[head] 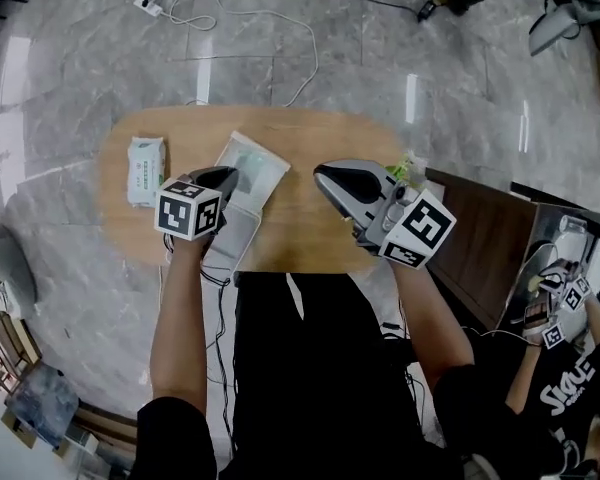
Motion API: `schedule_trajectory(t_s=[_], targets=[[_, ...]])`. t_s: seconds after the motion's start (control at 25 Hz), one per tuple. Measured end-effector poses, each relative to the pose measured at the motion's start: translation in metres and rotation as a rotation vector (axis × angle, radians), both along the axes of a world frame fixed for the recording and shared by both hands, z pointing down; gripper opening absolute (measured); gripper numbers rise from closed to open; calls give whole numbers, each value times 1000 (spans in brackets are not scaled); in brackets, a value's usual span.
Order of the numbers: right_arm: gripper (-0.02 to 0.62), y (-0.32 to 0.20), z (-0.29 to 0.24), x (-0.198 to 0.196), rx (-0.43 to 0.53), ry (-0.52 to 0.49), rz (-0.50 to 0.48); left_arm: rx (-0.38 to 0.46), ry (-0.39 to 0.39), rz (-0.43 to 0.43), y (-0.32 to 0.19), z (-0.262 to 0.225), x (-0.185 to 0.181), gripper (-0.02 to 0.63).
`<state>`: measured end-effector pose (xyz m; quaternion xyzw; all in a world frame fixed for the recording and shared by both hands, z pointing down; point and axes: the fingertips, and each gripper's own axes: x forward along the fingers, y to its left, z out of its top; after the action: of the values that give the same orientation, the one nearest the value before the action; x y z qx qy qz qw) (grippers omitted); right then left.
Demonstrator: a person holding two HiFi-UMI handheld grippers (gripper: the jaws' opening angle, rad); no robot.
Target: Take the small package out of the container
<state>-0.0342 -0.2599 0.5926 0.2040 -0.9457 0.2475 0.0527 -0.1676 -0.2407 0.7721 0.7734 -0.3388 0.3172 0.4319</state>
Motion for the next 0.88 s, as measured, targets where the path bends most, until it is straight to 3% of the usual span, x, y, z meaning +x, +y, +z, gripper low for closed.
schedule_trajectory(t_s=[0.52,0.68,0.88], targets=[[14,-5,-193,16,259,-95,-15,384,204,-154,-37,-252,-1,28],[14,3,-249,24,356,-133,-12,520,323,-173,-33,-330,-1,28],[13,21,-312,36,446,-192,-9,648,391,-122,-9,-409,10,28]])
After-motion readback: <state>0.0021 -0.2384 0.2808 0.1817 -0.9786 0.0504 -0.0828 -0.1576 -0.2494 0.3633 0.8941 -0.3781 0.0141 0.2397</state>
